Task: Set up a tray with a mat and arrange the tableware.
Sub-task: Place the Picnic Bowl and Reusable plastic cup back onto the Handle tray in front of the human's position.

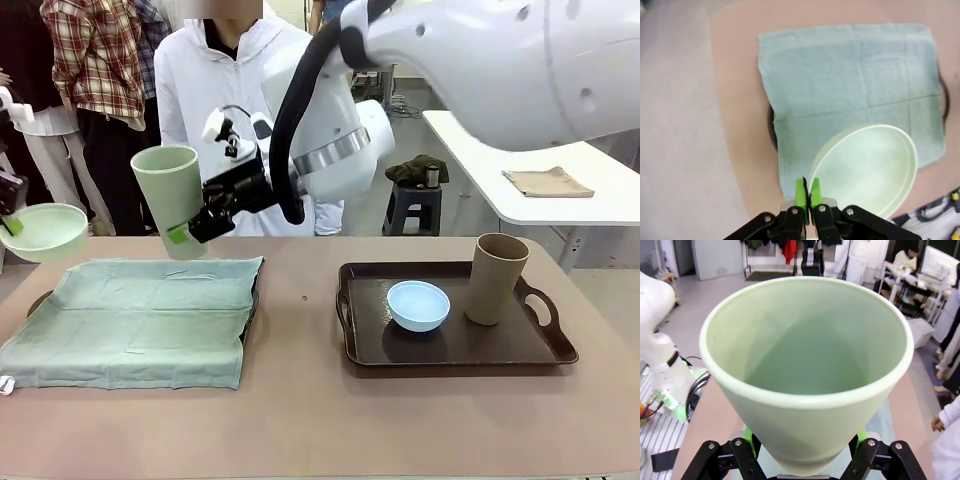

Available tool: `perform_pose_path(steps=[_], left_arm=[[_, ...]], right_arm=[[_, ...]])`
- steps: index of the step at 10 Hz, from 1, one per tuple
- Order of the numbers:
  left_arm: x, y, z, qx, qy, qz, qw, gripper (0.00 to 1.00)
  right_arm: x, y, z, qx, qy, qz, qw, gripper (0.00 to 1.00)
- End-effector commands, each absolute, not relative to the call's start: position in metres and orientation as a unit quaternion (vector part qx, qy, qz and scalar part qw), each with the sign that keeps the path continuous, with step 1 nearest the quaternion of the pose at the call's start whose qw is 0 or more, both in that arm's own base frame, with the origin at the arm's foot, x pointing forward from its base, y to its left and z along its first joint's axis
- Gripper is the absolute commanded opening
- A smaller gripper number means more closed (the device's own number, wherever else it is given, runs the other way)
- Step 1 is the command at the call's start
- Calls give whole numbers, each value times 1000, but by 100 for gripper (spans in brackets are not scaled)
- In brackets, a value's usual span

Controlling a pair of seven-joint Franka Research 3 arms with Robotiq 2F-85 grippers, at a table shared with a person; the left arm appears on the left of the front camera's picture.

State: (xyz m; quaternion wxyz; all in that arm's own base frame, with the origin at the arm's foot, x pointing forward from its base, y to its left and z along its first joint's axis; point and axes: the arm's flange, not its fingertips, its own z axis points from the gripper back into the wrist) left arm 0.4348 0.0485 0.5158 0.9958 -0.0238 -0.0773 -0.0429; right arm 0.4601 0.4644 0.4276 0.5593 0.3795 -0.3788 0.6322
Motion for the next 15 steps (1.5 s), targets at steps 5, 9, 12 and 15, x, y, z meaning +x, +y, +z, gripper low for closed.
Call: perform_pose_path(steps=[5,9,12,15], left_arm=[[474,48,443,-88,-48,-27,995,4],[492,38,402,-73,-21,-8,997,4],[493,39,397,-81,-34,1,996,4],[490,41,391,-73,-14,-16,997,4]], right_arm=[[482,480,326,406,-355,624,566,81],[487,482,292,408,-358,620,566,81],[485,477,293,393,-375,626,559,81],[487,480,290,406,-342,627,570,81]])
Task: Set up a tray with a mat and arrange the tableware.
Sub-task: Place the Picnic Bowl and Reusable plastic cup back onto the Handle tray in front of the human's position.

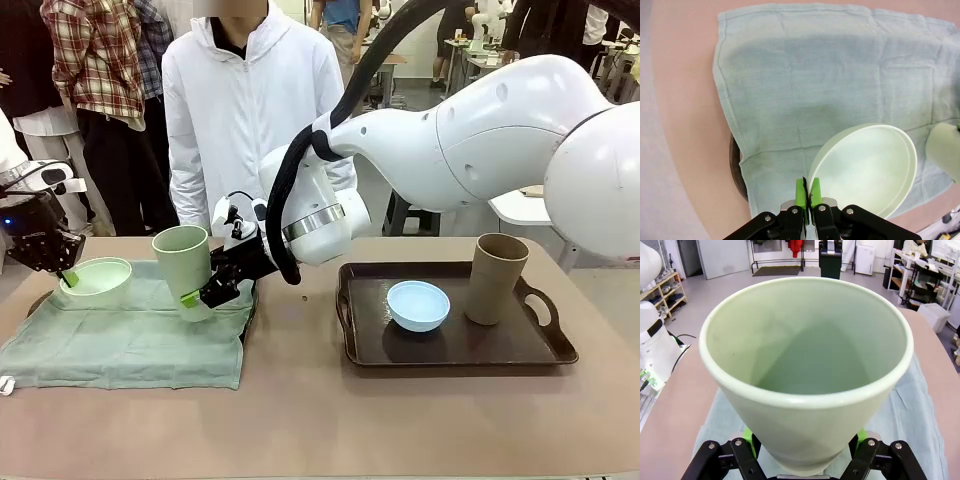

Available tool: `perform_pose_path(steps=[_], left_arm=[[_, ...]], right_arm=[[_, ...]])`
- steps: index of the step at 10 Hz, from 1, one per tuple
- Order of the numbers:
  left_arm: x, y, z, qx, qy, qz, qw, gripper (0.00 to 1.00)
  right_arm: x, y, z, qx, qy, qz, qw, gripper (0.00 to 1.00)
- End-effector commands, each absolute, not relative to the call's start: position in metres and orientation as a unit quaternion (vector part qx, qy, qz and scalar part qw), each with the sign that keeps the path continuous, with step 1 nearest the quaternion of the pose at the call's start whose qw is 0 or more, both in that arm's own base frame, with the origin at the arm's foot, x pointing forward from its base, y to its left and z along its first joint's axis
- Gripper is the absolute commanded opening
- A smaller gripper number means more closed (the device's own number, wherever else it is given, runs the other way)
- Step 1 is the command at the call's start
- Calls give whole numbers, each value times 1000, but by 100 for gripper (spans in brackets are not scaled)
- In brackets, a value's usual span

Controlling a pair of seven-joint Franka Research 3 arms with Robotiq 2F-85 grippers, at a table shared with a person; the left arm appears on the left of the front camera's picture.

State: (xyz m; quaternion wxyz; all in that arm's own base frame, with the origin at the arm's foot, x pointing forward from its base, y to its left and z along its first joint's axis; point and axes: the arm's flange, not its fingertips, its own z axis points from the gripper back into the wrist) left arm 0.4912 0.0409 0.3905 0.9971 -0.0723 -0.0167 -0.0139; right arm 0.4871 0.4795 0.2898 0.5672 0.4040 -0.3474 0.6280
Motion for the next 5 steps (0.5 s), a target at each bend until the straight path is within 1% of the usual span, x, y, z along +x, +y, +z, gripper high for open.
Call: perform_pose_path(steps=[1,2,3,5], left_arm=[[490,41,391,-73,-14,-16,997,4],[491,41,391,-72,-17,-14,997,4],[492,37,386,-71,-41,-19,996,4],[500,33,373,-99,-36,-18,994,4]], right_arm=[[487,479,290,404,-348,628,567,81],[491,475,287,418,-352,622,561,81],[495,474,279,416,-358,620,561,81],[500,473,271,419,-369,617,556,81]])
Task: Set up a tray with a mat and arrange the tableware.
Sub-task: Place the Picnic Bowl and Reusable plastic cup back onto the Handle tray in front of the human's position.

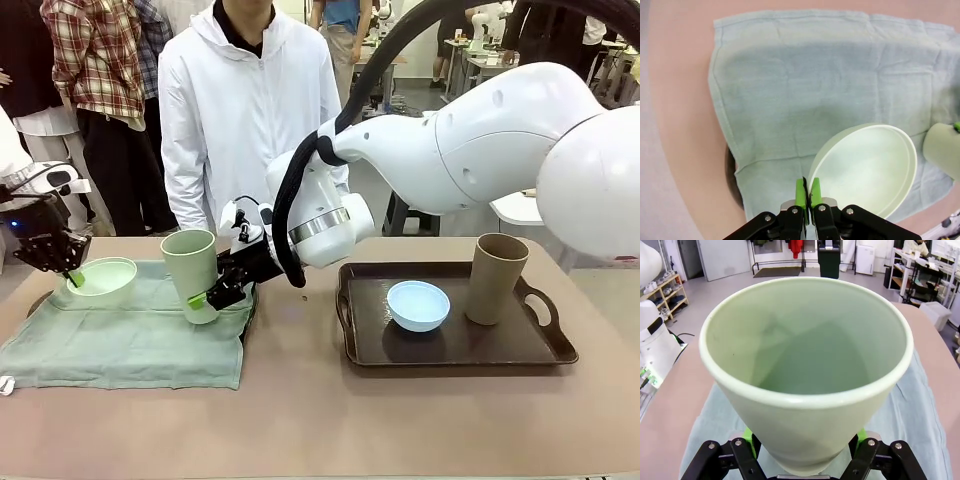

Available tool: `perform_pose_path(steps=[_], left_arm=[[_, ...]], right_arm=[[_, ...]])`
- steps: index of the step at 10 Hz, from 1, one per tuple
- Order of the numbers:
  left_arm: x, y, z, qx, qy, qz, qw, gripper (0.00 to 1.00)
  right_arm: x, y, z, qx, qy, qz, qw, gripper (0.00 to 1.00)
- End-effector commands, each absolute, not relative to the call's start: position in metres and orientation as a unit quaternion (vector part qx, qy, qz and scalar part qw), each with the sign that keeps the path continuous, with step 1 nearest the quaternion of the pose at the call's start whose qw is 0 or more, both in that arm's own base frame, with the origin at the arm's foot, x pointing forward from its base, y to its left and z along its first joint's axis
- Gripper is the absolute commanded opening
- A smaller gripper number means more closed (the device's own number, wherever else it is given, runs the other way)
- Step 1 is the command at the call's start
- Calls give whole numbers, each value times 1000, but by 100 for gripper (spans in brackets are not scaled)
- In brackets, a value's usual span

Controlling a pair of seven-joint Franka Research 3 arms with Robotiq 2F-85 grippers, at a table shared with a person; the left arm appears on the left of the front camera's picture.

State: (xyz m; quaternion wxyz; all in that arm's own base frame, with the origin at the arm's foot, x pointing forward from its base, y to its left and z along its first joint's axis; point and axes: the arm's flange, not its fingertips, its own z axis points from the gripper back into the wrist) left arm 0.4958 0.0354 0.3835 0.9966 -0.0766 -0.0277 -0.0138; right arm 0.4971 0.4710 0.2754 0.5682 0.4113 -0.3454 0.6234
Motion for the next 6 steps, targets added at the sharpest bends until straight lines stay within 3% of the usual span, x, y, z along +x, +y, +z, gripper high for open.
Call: perform_pose_path(steps=[1,6], left_arm=[[504,33,367,-107,-32,-19,994,4],[512,29,342,-105,-5,-19,994,4]], right_arm=[[501,473,271,419,-371,617,554,81],[502,476,268,416,-377,618,550,81]])
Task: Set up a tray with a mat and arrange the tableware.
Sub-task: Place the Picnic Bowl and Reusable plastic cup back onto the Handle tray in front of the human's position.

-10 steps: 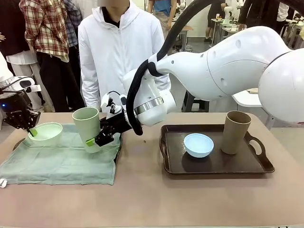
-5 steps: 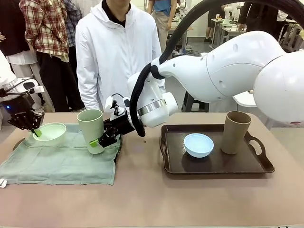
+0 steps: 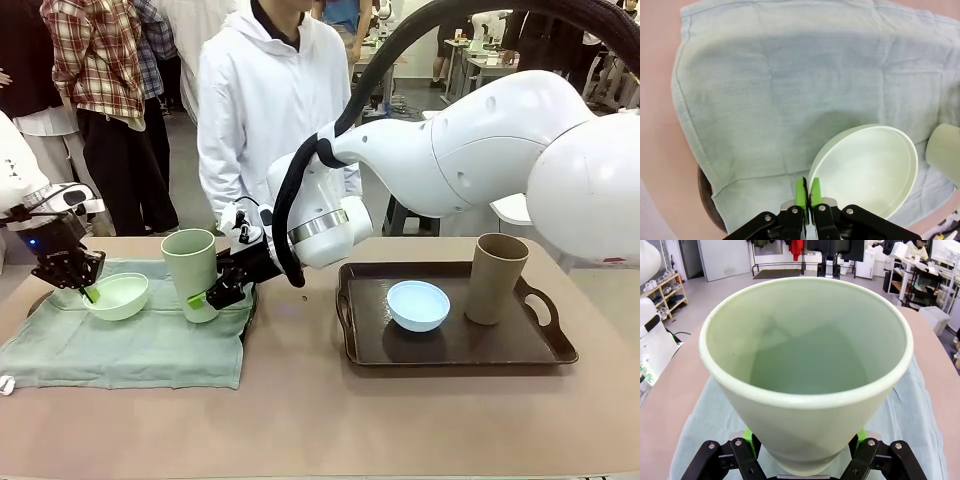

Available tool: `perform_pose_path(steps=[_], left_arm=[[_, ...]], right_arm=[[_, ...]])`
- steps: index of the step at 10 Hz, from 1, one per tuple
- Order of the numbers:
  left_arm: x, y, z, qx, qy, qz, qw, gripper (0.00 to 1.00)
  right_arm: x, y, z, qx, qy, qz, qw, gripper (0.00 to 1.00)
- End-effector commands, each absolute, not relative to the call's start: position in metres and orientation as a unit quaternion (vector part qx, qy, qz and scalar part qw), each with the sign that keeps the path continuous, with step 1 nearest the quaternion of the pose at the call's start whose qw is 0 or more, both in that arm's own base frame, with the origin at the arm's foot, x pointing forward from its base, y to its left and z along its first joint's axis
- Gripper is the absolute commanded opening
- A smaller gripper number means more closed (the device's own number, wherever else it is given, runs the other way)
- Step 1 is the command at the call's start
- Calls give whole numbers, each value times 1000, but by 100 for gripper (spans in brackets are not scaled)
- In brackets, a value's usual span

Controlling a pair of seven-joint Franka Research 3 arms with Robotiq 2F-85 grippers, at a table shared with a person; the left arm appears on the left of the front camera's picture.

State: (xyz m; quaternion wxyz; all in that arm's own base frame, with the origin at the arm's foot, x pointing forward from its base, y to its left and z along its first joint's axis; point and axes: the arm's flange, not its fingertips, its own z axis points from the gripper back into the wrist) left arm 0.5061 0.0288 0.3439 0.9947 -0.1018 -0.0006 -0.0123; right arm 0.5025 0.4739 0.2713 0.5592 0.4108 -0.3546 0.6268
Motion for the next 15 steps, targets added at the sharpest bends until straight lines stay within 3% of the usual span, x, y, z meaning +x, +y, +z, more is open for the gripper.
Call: perform_pose_path(steps=[1,5,6,7,8,9,10,11,13,14,15], left_arm=[[512,29,341,-103,-10,-23,994,4],[509,30,342,-104,-13,-25,994,4],[509,29,342,-105,-14,-26,994,4],[508,30,342,-103,-14,-25,994,58],[508,30,343,-102,-14,-26,994,64],[507,31,344,-99,-13,-28,995,100],[505,34,348,-92,-10,-25,995,83],[503,38,353,-89,-13,-27,996,100],[496,44,366,-78,-16,-32,996,100],[490,44,372,-74,-21,-40,996,63],[482,44,379,-68,-22,-51,996,72]], right_arm=[[503,476,266,411,-377,620,551,81],[503,480,255,402,-376,628,551,81],[503,479,254,401,-377,627,552,86],[503,480,254,400,-377,629,550,100],[502,479,255,396,-374,630,554,100],[503,478,257,371,-341,631,590,100],[502,474,261,339,-319,640,611,100],[499,468,271,311,-309,644,627,100],[491,447,297,268,-289,639,660,100],[485,439,310,256,-286,638,668,100],[477,434,326,244,-276,638,676,100]])
